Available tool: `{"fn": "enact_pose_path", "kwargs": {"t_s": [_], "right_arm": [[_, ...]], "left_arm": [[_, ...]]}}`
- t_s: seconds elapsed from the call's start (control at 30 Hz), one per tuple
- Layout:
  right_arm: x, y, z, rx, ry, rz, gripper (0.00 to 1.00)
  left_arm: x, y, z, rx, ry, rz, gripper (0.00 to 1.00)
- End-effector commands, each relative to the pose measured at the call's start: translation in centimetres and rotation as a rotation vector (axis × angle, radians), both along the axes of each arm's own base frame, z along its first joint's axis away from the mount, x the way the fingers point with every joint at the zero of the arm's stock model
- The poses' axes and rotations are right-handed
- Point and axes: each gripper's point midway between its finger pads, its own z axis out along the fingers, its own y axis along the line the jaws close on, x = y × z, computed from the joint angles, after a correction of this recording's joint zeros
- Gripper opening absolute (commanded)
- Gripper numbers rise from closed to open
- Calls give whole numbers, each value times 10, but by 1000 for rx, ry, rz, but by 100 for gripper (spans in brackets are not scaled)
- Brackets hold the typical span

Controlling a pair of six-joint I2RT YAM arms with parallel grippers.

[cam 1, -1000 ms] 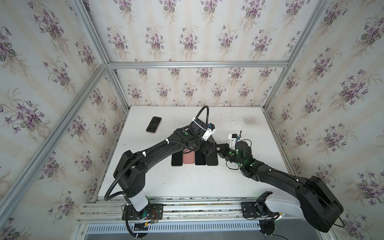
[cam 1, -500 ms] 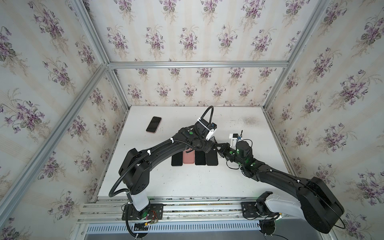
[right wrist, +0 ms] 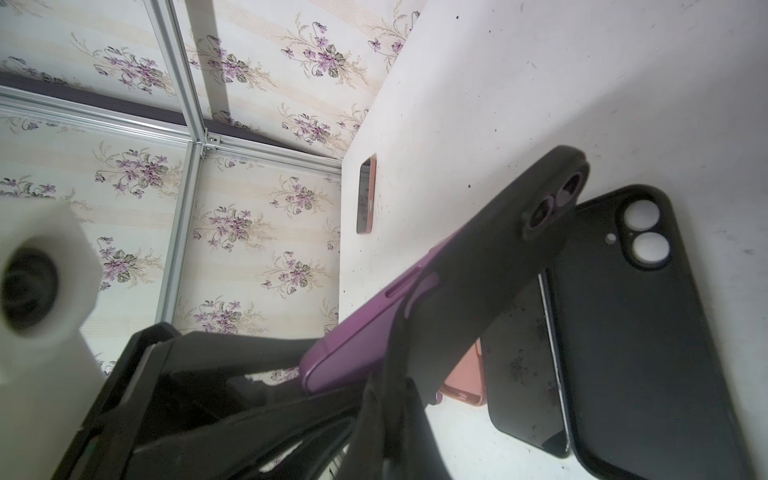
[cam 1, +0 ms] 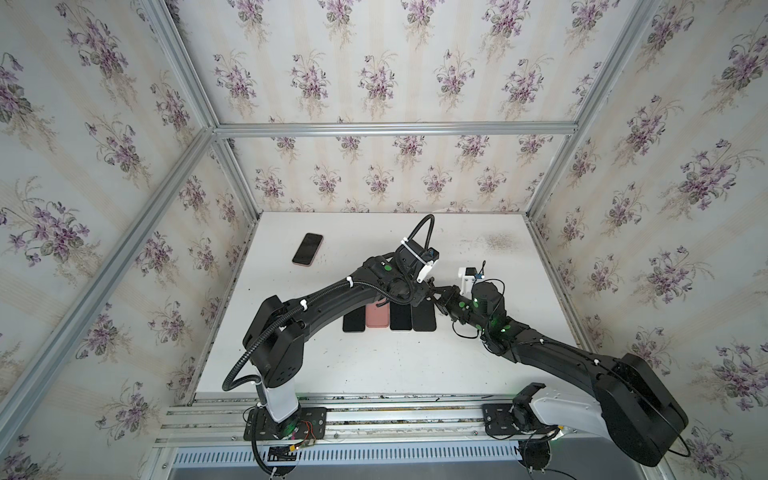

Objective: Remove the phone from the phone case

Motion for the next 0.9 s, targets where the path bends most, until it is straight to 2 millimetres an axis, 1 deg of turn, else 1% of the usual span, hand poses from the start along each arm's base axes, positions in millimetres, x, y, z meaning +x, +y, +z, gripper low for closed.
{"fn": "enact_pose_path", "kwargs": {"t_s": [0.0,0.07,0.13,0.27,0.4,0.53,0.63,0.87], "right_arm": [[2,6,23,52,-79,22,0],[2,6,22,51,-76,21,0],[2,6,22,51,-75,21,0],[2,6,23,53,-75,22,0],[1,5,21,49,-65,19,0],[0,4,20,47,-58,18,0],[1,4,19,43,-52,16,0],[2,6,15,38,-36,18,0]], "left_arm": [[2,-3,5,-26,-16,-8,16],[0,-4,8,-44,-15,-15,10],[-1,-6,12,-59,-17,-20,6],[-2,-6,20,-80,-25,-20,1],[0,-1,30,-87,-53,0,0],[4,13,45,-66,-122,30,0],[7,28,55,-31,-187,49,0],[10,68,61,89,-292,80,0]]}}
